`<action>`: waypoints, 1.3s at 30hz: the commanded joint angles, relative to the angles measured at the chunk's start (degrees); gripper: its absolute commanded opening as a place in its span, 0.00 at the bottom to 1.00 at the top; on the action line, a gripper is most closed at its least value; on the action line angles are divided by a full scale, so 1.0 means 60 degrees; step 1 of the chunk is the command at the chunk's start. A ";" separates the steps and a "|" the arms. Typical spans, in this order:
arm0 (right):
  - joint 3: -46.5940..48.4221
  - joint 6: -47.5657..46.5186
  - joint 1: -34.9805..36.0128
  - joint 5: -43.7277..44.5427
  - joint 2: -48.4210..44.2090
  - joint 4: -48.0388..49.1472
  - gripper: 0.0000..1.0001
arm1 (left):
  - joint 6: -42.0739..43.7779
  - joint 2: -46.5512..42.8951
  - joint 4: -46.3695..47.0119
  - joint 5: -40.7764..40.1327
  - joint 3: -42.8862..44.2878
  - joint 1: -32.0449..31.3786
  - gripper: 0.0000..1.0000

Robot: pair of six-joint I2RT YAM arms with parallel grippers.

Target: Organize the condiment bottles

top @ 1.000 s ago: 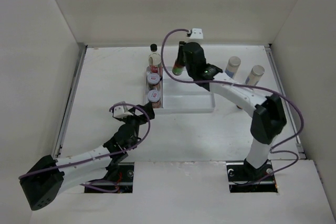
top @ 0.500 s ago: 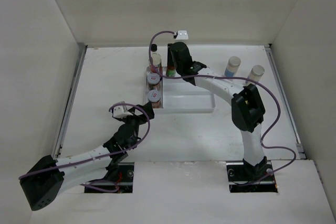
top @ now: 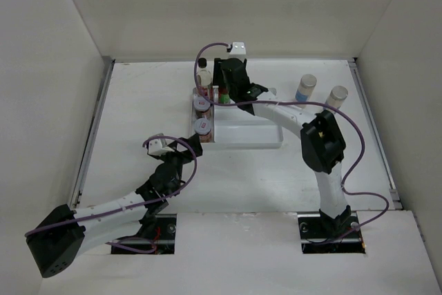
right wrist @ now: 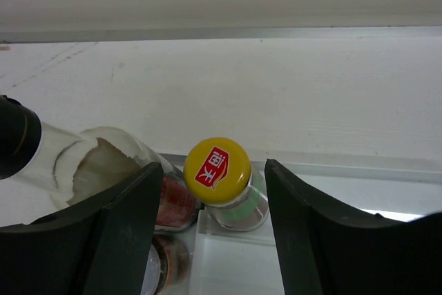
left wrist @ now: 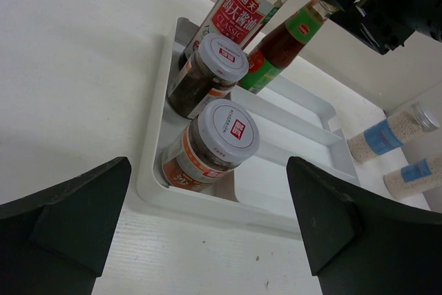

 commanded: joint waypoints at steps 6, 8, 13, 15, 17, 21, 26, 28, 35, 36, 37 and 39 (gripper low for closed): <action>-0.1305 0.0668 0.0092 0.0404 -0.2354 0.0714 0.76 | -0.0081 -0.0096 0.0511 0.0043 -0.0096 0.0064 1.00; -0.2168 0.0698 0.0092 0.0681 -0.3188 0.0743 0.80 | -0.0081 0.0007 0.0511 0.0043 -0.0081 0.0079 1.00; -0.5243 0.0786 -0.0449 0.1720 -0.5954 0.0964 0.89 | -0.0081 -0.0110 0.0511 0.0116 -0.0096 0.0079 1.00; -0.6546 0.0844 -0.0902 0.2262 -0.7301 0.0818 0.91 | -0.0095 0.0007 0.0511 0.0131 -0.0067 0.0093 1.00; -0.7646 0.0947 -0.1429 0.2804 -0.8635 0.0423 0.93 | -0.0095 -0.0051 0.0511 0.0174 -0.0067 0.0064 1.00; -0.8953 0.0932 -0.2746 0.3466 -1.0630 -0.0821 0.96 | -0.0095 0.0051 0.0540 0.0292 -0.0008 0.0064 1.00; -0.9482 0.1385 -0.3907 0.2471 -1.0562 -0.2126 0.97 | -0.0110 0.0138 0.0599 0.0394 0.0021 0.0035 1.00; -0.9584 0.1562 -0.4053 0.2338 -1.0123 -0.2215 0.97 | -0.0124 0.0256 0.0672 0.0424 0.0036 0.0049 1.00; -0.9863 0.1431 -0.4697 0.1724 -0.9244 -0.0942 0.89 | -0.0168 0.0417 0.0702 0.0482 0.0050 0.0035 1.00; -0.9863 0.1445 -0.4800 0.1621 -0.9097 -0.0898 0.86 | -0.0169 0.0461 0.0702 0.0482 0.0051 0.0035 1.00; -0.9849 0.1445 -0.4859 0.1606 -0.8979 -0.0825 0.84 | -0.0169 0.0432 0.0702 0.0497 0.0051 0.0020 1.00; -0.9979 0.1416 -0.4874 0.1635 -0.8891 -0.0489 0.80 | -0.0212 0.0403 0.0702 0.0541 0.0051 -0.0009 1.00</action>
